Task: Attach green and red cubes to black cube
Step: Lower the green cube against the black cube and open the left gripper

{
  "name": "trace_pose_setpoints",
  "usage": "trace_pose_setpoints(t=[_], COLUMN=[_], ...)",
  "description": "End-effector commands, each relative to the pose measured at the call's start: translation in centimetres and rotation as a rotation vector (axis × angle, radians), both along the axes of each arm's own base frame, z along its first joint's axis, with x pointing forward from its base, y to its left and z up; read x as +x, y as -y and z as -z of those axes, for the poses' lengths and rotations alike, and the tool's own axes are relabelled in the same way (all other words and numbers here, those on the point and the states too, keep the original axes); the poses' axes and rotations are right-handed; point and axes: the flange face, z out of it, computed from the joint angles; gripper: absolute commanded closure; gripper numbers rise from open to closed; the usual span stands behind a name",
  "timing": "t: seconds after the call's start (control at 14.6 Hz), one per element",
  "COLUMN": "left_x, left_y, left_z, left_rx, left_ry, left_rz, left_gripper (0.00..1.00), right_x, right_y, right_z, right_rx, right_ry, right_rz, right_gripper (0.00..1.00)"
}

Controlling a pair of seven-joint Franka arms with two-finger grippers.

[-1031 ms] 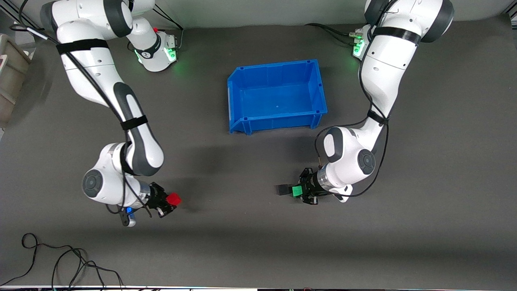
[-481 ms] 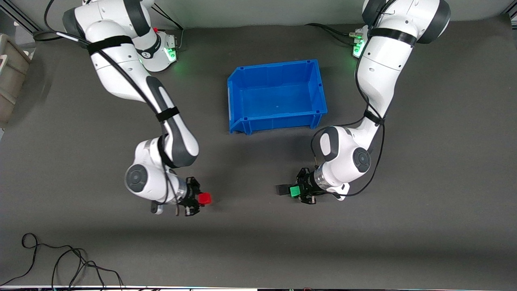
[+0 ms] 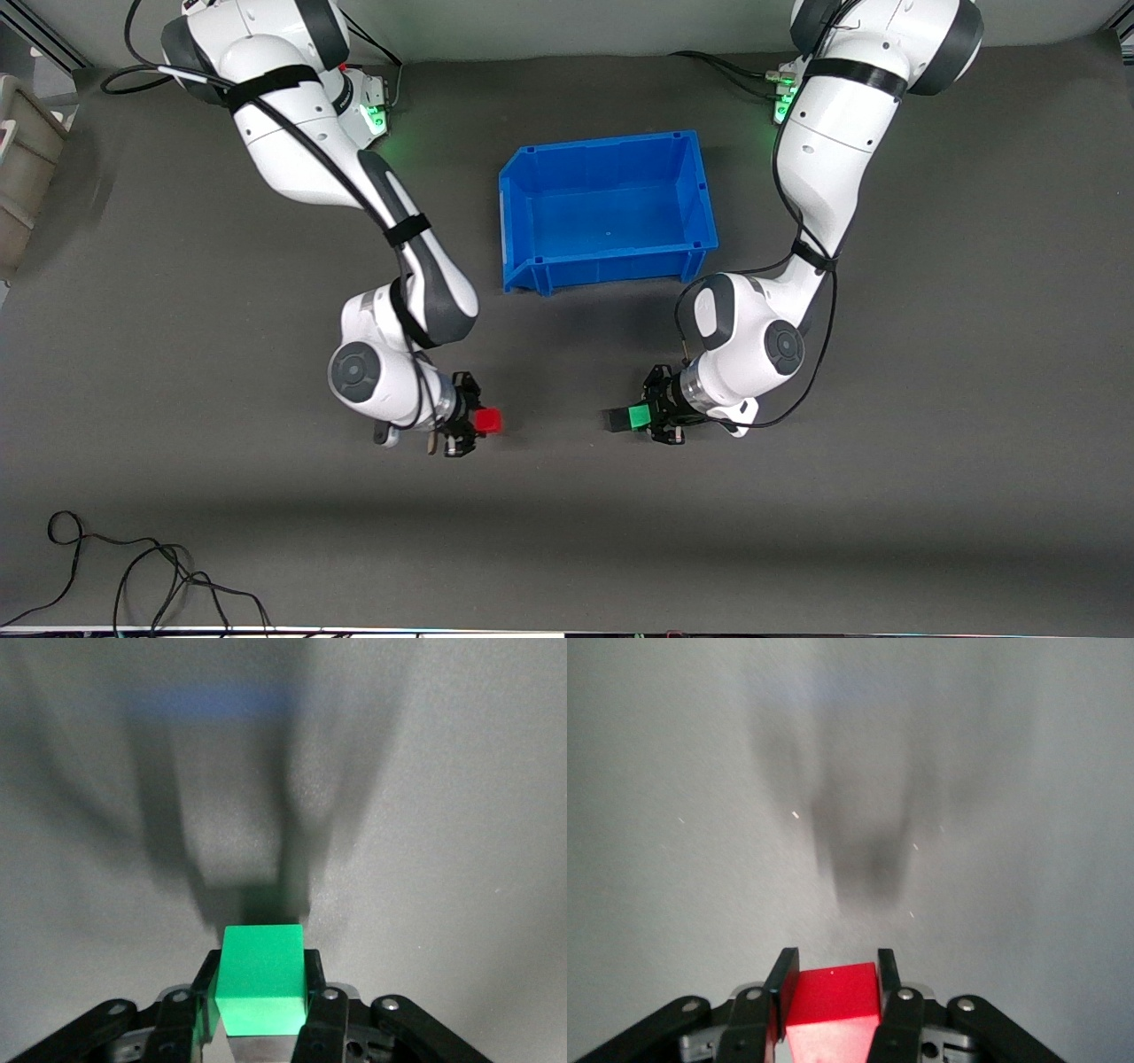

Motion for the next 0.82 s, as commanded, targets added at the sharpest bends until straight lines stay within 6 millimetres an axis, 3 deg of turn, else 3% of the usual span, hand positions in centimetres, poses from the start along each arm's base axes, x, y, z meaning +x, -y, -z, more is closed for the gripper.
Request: trace_pose_setpoints(t=[0.0,0.14,0.27,0.34,0.41,0.55,0.62,0.69,0.76], left_x=[0.2,0.3,0.3,0.1,-0.1,-0.2,-0.1,0.0,0.2], left_y=[0.6,0.7,0.9,1.4,1.6,2.0,2.0,1.9,1.7], left_z=[-0.4,-0.5,-0.3,-0.3,-0.2,-0.2,-0.1,-0.4,-0.9], left_rx=[0.004,0.010,0.014,0.013,0.016,0.017,0.020,0.025,0.036], left_ry=[0.021,0.039,0.044,0.051,0.051,0.054,0.056,0.059,0.066], left_rz=[0.010,0.041,0.055,0.066,0.074,0.080,0.085,0.091,0.105], left_gripper=[1.00,0.98,0.65,0.50,0.27,0.25,0.16,0.00,0.00], right_x=[0.5,1.4,2.0,1.2,0.5,-0.6,-1.1,-1.8,-2.7], right_y=[-0.6,-1.5,-2.8,-4.6,-5.8,-7.6,-8.3,-9.1,-10.0], right_z=[0.4,0.3,0.5,0.8,1.0,1.5,1.6,2.0,2.4], right_rx=[-0.015,0.001,0.007,0.005,0.001,-0.037,-0.062,-0.092,-0.120], right_ry=[0.004,0.014,0.025,0.022,0.020,0.023,0.027,0.019,0.007], right_rz=[0.052,0.102,0.144,0.135,0.132,0.137,0.144,0.150,0.149], right_gripper=[1.00,1.00,1.00,1.00,1.00,1.00,1.00,1.00,1.00])
